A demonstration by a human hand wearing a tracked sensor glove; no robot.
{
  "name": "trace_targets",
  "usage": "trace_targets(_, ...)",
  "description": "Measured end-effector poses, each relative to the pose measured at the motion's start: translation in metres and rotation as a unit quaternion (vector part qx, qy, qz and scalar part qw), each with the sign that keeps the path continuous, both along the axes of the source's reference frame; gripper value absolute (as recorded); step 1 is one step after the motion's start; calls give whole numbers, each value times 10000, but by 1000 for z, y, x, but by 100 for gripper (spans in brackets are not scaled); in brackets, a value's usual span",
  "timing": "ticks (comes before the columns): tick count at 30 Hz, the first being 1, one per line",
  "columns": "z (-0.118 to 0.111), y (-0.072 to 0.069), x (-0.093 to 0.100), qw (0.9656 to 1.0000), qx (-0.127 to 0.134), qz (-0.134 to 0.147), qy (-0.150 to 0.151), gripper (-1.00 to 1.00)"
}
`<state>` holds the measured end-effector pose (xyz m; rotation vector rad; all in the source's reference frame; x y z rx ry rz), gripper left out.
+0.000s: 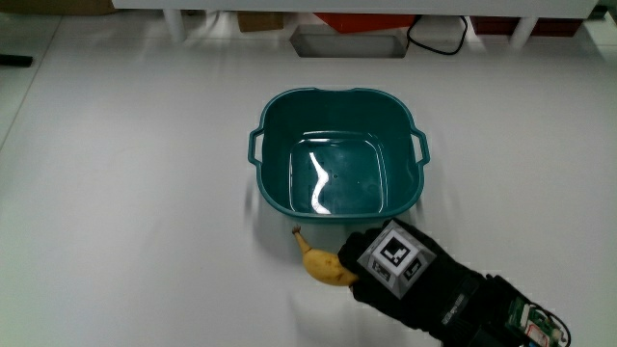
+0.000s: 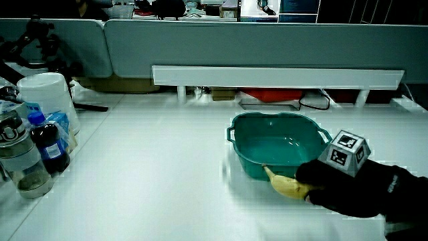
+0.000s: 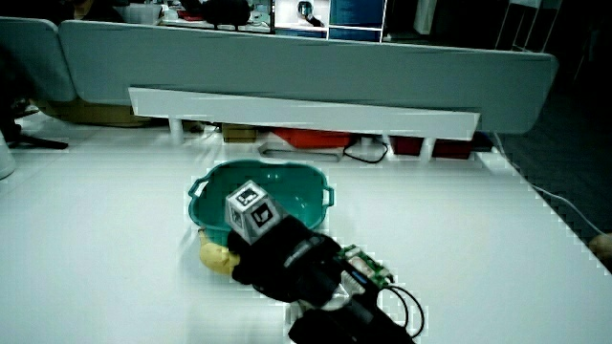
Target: Place banana on desk
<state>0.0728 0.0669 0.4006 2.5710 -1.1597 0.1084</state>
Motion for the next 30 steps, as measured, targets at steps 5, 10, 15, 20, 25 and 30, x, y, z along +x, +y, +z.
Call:
trace_targets(5,22,10,-2,9982,-362,-102,473,0)
trace_targets(10,39,17,-4,9964,-486,-142,686,0)
trace_targets(15,47,25,-7,9930,-770,-231,863,0)
trace_targets(20,54,32,-7,9913,-908,-260,912,0)
trace_targets(25,60,37,-6,9904,-989,-237,942,0)
trace_targets(30,60,38,-4,9915,-900,-146,923,0)
